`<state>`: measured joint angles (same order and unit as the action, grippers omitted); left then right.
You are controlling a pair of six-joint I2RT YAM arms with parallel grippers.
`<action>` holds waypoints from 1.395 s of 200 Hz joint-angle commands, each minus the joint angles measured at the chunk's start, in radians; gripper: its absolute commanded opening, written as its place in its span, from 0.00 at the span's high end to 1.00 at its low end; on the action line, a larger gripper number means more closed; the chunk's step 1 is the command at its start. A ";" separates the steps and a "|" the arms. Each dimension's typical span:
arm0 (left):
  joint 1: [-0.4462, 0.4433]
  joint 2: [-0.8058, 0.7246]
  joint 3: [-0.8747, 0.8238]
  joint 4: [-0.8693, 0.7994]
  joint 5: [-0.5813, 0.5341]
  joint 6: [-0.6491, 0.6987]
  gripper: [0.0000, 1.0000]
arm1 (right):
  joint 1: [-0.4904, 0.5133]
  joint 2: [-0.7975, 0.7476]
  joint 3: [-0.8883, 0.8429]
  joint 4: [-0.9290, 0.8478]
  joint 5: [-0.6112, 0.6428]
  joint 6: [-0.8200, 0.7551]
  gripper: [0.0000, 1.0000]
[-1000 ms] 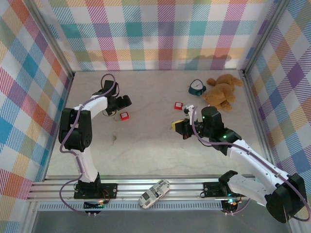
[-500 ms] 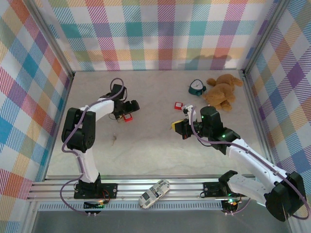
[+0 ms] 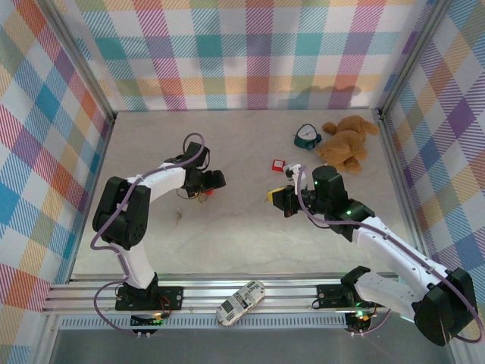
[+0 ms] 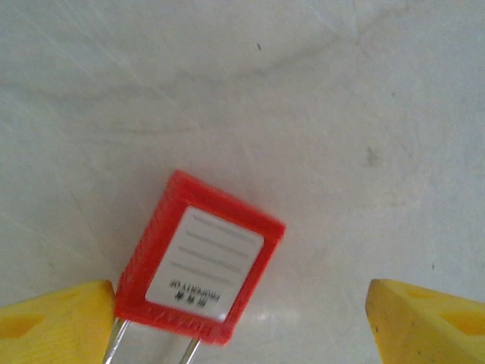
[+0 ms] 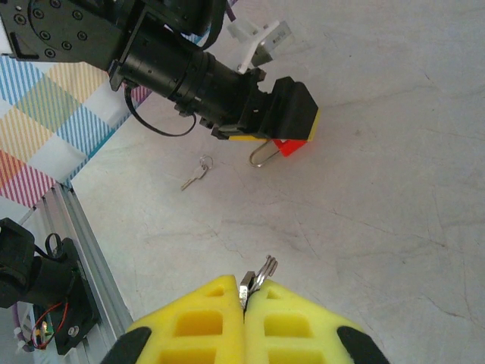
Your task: Unlock with the key
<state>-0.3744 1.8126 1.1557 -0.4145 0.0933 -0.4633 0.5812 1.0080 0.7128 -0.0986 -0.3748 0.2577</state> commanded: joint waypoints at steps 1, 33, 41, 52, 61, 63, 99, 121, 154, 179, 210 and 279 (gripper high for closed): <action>-0.035 0.000 0.101 -0.209 -0.159 0.090 0.22 | -0.001 -0.026 0.002 0.008 -0.002 -0.001 0.95; -0.060 0.074 0.275 -0.421 -0.316 0.214 0.22 | -0.001 -0.032 0.000 0.016 0.009 0.003 0.95; -0.060 0.092 0.294 -0.439 -0.313 0.232 0.23 | 0.000 -0.030 -0.002 0.022 0.010 0.002 0.96; -0.062 0.123 0.324 -0.464 -0.299 0.248 0.24 | -0.002 -0.027 -0.002 0.027 0.010 0.002 0.95; -0.060 0.148 0.344 -0.481 -0.284 0.264 0.26 | -0.001 -0.023 -0.002 0.028 0.009 0.001 0.96; -0.060 0.155 0.349 -0.483 -0.284 0.267 0.26 | -0.002 -0.023 -0.002 0.028 0.008 0.001 0.96; -0.061 0.205 0.404 -0.520 -0.241 0.330 0.25 | -0.001 -0.031 -0.005 0.018 0.014 -0.012 0.95; -0.061 0.245 0.450 -0.565 -0.233 0.357 0.25 | -0.001 -0.032 -0.006 0.018 0.017 -0.011 0.95; -0.054 0.306 0.484 -0.592 -0.220 0.369 0.29 | -0.001 -0.026 -0.018 0.034 0.014 -0.003 0.95; -0.042 0.331 0.491 -0.603 -0.228 0.364 0.36 | -0.001 -0.028 -0.017 0.033 0.012 -0.005 0.95; -0.029 0.335 0.491 -0.610 -0.198 0.367 0.46 | -0.001 -0.032 -0.018 0.033 0.014 -0.006 0.95; -0.020 0.321 0.438 -0.601 -0.175 0.374 0.48 | -0.001 -0.026 -0.022 0.039 0.011 -0.001 0.95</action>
<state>-0.4007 2.1391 1.6253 -0.9924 -0.1101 -0.1028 0.5812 0.9913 0.6991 -0.0910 -0.3592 0.2543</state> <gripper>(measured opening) 0.526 0.057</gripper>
